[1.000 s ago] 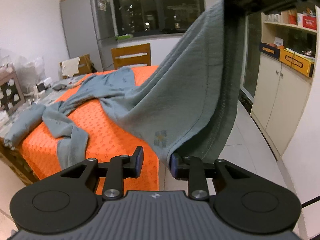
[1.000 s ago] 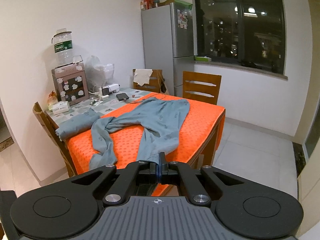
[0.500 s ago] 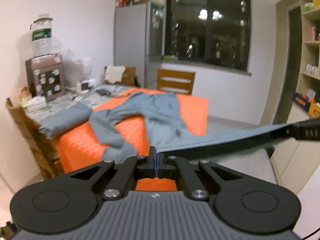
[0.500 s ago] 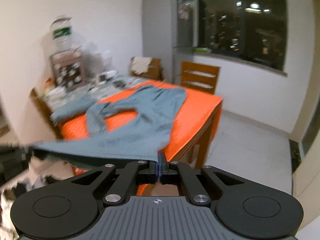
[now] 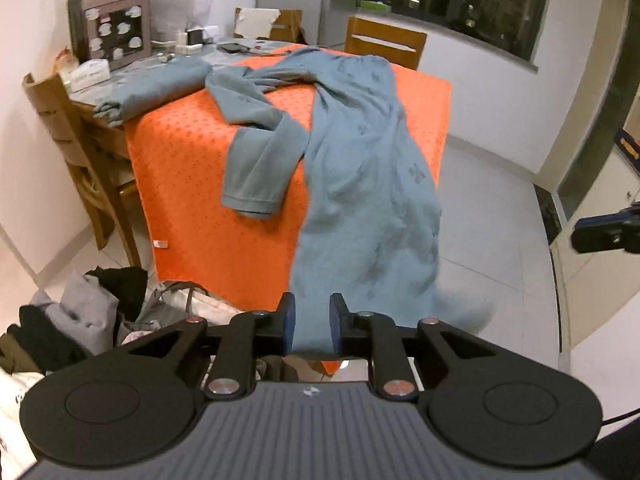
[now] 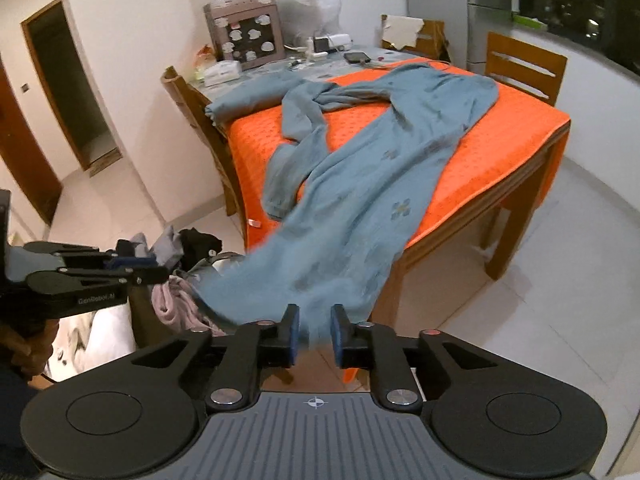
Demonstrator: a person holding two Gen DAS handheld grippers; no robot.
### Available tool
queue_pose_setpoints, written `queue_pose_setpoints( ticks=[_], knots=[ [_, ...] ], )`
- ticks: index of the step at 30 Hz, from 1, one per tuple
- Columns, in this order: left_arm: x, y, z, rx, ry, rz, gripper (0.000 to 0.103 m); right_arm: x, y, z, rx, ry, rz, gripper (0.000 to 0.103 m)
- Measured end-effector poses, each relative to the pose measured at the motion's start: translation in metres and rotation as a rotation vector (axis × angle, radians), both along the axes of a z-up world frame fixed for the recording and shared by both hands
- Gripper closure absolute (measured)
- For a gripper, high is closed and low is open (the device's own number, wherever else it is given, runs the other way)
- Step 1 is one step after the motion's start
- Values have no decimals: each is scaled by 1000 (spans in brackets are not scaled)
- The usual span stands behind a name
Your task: Fold clothes
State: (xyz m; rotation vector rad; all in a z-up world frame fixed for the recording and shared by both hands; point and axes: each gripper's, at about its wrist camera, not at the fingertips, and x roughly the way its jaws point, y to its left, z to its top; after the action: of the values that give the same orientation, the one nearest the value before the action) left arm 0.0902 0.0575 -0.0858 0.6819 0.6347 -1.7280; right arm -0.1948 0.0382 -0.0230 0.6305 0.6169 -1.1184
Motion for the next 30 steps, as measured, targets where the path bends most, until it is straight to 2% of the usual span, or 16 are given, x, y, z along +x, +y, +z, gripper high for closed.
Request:
queue_pose_setpoints(
  ticks=[6,13,19,23,27,30],
  knots=[
    [-24,-16,14,-48,21,56,80,-47,-7,12,-41,-1,-47,77],
    [-65,-61,34,-106,68,120,76,-112,-42,30,-120,2,-90,74],
    [-100,-123,41,-120,114,172,76,-171,-105,37,-156,26,-99,73],
    [-124,-172,38,-125,139,229,76,-212,-165,37,-165,21,-82,73],
    [-145,-226,38,-109,176,307,73,-249,-228,41,-154,13,-51,73],
    [-160,-264,40,-111,199,345,66,-270,-273,49,-169,24,-14,73]
  ],
)
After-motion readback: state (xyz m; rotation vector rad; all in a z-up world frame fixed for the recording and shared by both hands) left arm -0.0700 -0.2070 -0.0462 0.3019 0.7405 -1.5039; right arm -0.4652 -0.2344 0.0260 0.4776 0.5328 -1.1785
